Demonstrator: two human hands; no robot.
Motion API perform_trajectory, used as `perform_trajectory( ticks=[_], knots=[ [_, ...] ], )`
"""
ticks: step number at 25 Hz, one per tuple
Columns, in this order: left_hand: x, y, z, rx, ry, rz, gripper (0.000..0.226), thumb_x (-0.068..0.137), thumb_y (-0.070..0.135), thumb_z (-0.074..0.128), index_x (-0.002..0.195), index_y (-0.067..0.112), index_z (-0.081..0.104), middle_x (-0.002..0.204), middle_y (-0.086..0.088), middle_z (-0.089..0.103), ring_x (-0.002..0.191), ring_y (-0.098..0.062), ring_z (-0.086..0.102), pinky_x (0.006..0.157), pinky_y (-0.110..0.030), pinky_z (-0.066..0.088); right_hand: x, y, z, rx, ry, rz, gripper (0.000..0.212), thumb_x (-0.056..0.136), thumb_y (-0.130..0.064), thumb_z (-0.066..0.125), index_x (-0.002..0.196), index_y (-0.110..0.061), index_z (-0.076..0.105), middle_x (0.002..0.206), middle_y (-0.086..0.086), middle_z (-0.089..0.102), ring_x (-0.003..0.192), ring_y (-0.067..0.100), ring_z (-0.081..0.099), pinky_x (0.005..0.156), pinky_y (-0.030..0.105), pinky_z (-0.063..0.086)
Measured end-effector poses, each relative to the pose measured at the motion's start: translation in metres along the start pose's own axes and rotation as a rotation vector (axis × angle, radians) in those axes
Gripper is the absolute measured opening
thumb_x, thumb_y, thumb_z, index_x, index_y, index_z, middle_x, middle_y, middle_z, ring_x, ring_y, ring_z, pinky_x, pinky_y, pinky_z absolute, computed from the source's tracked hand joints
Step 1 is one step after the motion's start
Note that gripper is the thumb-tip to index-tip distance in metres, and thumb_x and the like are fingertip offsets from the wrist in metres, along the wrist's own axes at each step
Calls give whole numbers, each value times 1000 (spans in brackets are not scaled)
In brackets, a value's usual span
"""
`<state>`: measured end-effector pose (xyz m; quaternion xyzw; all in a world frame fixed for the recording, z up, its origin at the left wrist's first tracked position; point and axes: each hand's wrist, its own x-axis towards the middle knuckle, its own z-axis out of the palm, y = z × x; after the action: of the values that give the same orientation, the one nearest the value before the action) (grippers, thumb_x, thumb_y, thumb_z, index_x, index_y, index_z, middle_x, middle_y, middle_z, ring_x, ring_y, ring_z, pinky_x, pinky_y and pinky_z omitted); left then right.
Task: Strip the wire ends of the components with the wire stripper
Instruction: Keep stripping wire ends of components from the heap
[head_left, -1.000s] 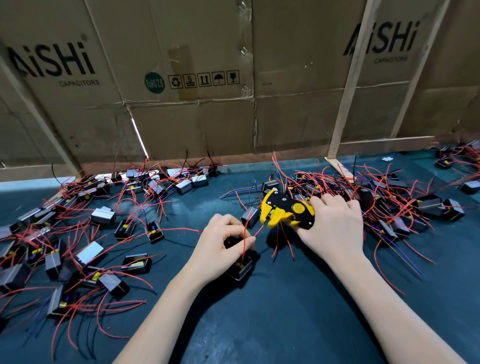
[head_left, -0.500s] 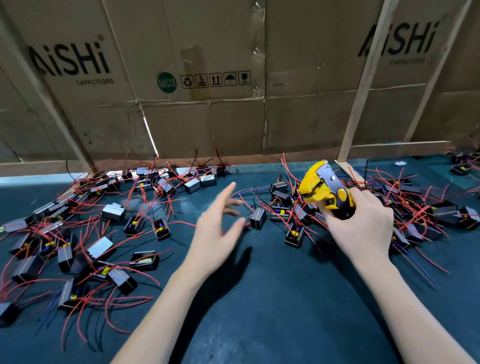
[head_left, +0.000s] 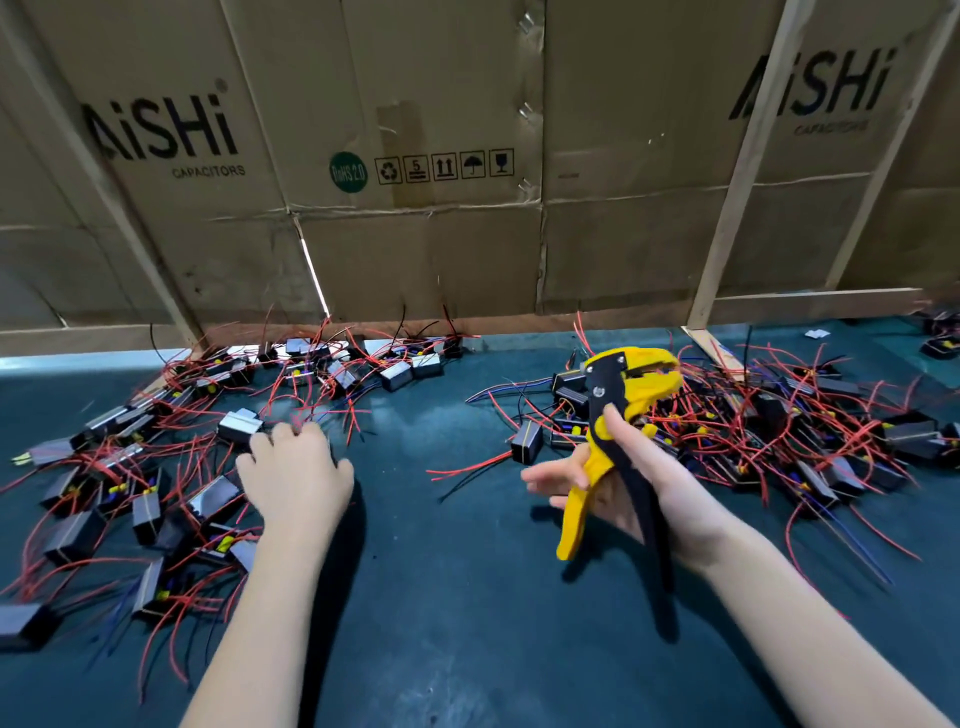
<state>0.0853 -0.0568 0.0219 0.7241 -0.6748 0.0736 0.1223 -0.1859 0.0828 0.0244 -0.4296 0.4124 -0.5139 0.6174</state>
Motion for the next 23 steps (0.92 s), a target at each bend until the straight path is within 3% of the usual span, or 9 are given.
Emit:
perform_trajectory(
  ticks=[2,6,9,11,13,16,18,20,23],
  knots=[
    [-2,2,3,57,42,34,35,84,35,67,112,15,63,119,-11,62,117,-34,48,94,-39,34,9,7,-2,127,122,2,57,87,-58,48,67,-5,52,117,29,64,123,30,57,105,40,39],
    [-3,13,1,-65,77,212,16,81,36,70,90,23,68,101,-4,68,106,-31,54,85,-38,36,19,12,-20,325,327,-84,43,75,-54,66,64,-13,64,74,12,60,122,33,58,108,45,41],
    [-14,27,-3,-393,-89,424,11,78,26,74,78,23,64,88,0,67,91,-25,60,78,-35,47,23,12,-29,177,424,-98,48,71,-61,64,74,-13,62,79,9,62,118,36,59,111,50,37],
    [-20,34,-7,-563,-197,528,9,77,23,76,74,21,68,78,5,68,77,-16,62,74,-29,50,22,10,-30,85,467,-104,51,69,-63,62,80,-14,60,84,7,65,103,29,64,112,51,33],
    [-22,38,-10,-663,-275,575,10,79,20,76,70,21,71,66,8,68,62,-3,59,66,-17,46,20,8,-31,96,462,-91,52,72,-61,59,73,-10,64,99,15,71,105,24,67,106,50,43],
    [-22,38,-12,-660,-332,580,16,80,17,71,64,20,70,59,3,67,52,-2,51,59,-16,42,14,3,-26,219,262,-17,61,83,-61,48,63,-4,58,114,35,63,111,42,63,91,46,51],
    [-21,38,-14,-640,-375,599,21,80,18,70,60,21,67,59,3,67,52,-3,51,58,-18,42,13,4,-14,353,91,67,66,89,-61,42,62,-4,60,123,37,57,120,42,58,95,47,47],
    [-21,36,-16,-645,-461,639,26,82,18,69,57,22,65,60,6,67,54,-1,52,59,-16,43,18,11,-3,443,68,115,63,90,-59,46,66,-3,61,128,35,54,124,39,55,100,46,43],
    [-22,35,-18,-672,-537,667,25,82,16,66,58,20,62,62,4,67,57,-2,53,63,-19,44,26,13,1,506,250,6,37,85,-48,58,75,-13,51,94,23,58,106,30,62,102,40,39]
  ],
)
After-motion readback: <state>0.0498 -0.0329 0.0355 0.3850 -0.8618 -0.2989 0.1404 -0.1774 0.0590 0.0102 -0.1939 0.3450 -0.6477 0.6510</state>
